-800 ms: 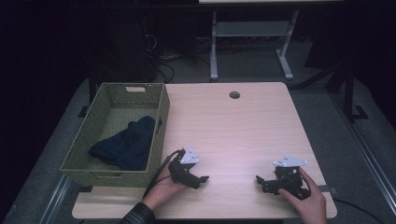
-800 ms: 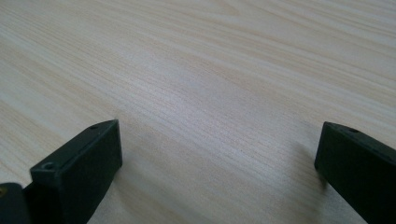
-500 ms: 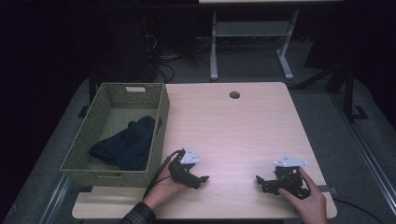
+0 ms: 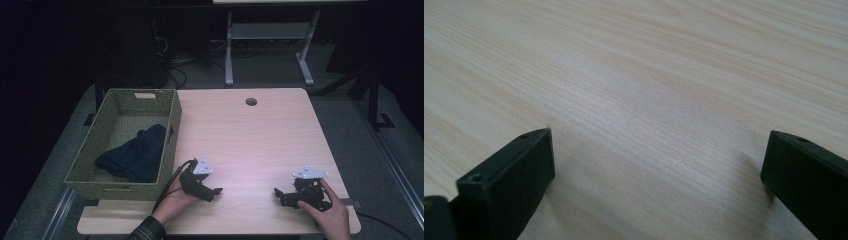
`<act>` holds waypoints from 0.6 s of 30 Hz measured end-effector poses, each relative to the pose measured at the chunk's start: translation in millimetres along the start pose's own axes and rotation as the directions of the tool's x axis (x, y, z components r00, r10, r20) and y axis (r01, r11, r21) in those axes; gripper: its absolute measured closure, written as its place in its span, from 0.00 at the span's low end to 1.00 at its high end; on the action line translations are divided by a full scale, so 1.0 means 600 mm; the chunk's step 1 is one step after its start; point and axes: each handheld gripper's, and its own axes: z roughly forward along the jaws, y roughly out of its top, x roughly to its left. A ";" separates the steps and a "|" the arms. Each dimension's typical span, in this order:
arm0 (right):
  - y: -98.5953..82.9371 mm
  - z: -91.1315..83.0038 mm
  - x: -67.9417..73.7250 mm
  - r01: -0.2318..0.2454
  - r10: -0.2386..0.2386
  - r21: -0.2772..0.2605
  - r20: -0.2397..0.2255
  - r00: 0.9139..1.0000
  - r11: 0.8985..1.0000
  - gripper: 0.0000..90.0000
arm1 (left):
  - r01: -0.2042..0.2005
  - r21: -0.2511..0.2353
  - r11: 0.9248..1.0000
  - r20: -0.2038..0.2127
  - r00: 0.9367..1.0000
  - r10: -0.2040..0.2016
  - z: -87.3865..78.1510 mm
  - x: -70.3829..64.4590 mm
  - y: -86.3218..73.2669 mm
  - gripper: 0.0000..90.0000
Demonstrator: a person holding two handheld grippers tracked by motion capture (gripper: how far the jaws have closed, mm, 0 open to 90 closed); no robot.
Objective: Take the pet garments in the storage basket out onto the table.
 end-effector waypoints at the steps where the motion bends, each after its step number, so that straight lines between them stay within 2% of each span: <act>1: 0.000 0.000 0.000 0.000 0.000 0.000 0.000 1.000 1.000 0.00 | -0.001 -0.003 1.000 -0.003 1.000 0.001 -0.001 0.000 0.001 0.15; 3: 0.000 0.000 0.000 0.000 0.000 0.001 0.000 1.000 1.000 0.00 | 0.000 -0.006 1.000 -0.001 1.000 0.000 -0.003 0.000 0.003 0.15; 5: 0.000 0.000 0.000 0.000 0.000 0.000 -0.001 1.000 1.000 0.00 | 0.014 -0.017 1.000 0.000 1.000 -0.014 -0.006 0.002 0.005 0.15; 6: 0.000 0.000 0.000 0.000 0.000 0.000 -0.001 1.000 1.000 0.00 | 0.033 -0.029 0.999 0.006 0.999 -0.033 -0.008 0.005 0.005 0.15; 8: 0.000 0.000 0.000 -0.001 0.001 -0.001 0.000 1.000 1.000 0.00 | 0.043 -0.028 0.999 0.008 0.999 -0.043 -0.010 0.006 0.007 0.15; 13: 0.000 0.000 0.000 0.000 0.000 -0.002 0.000 1.000 1.000 0.00 | 0.027 -0.017 0.999 0.002 1.000 -0.027 -0.014 0.004 0.013 0.15; 18: 0.000 0.000 0.000 0.000 0.000 -0.002 0.000 1.000 1.000 0.00 | 0.029 -0.037 0.999 -0.004 1.000 -0.029 -0.024 0.006 0.021 0.15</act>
